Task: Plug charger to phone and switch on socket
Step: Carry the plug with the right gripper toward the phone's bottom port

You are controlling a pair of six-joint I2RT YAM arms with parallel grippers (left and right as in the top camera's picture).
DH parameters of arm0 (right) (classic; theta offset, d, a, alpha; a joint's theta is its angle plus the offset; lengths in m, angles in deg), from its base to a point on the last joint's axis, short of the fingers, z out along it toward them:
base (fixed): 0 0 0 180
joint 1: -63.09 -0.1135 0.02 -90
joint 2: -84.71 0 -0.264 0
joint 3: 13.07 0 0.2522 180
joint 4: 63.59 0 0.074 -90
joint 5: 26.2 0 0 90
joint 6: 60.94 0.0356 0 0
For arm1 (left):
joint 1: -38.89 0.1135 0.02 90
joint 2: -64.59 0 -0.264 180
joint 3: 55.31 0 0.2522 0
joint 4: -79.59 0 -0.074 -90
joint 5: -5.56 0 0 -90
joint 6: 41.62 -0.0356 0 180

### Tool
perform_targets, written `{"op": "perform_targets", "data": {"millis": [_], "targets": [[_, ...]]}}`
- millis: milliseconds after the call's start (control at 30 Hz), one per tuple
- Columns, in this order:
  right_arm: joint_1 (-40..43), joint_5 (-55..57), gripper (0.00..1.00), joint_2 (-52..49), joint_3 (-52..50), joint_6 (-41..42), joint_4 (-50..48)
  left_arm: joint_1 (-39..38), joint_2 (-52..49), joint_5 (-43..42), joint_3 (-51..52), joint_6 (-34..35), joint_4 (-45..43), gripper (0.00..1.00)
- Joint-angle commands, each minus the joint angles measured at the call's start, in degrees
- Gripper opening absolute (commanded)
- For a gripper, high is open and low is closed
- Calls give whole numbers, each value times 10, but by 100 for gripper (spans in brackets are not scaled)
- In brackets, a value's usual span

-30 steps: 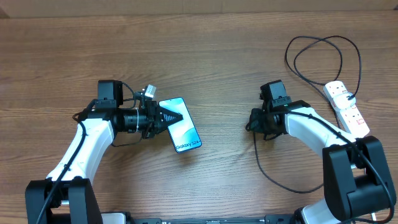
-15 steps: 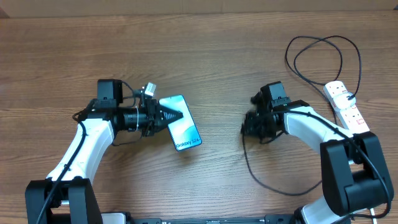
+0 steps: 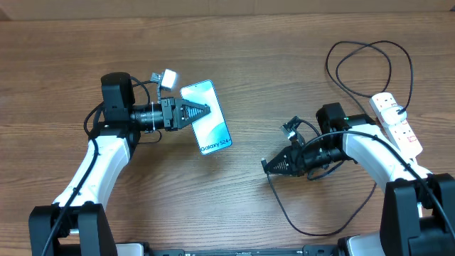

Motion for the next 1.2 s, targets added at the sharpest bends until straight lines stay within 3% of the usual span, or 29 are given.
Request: {"op": "perform_targets", "data": {"millis": [0, 133, 400, 533, 767, 967, 1167], "targets": [[0, -136, 4, 11, 6, -200, 50, 3, 1, -23, -6, 53, -21, 4], [0, -145, 4, 11, 4, -254, 68, 3, 1, 4, -6, 96, -33, 4], [-26, -177, 4, 11, 4, -238, -23, 2, 1, 16, -6, 103, -34, 4], [-51, -179, 4, 11, 4, -134, -106, 2, 1, 23, -6, 103, -35, 4], [-97, -104, 4, 11, 4, 142, -289, 2, 1, 30, -6, 102, -37, 4], [-131, -101, 4, 11, 4, 232, -350, -6, 1, 31, -6, 102, -73, 5], [-142, -120, 4, 11, 4, 244, -375, -23, 1, 32, -6, 95, -90, 4]]}}
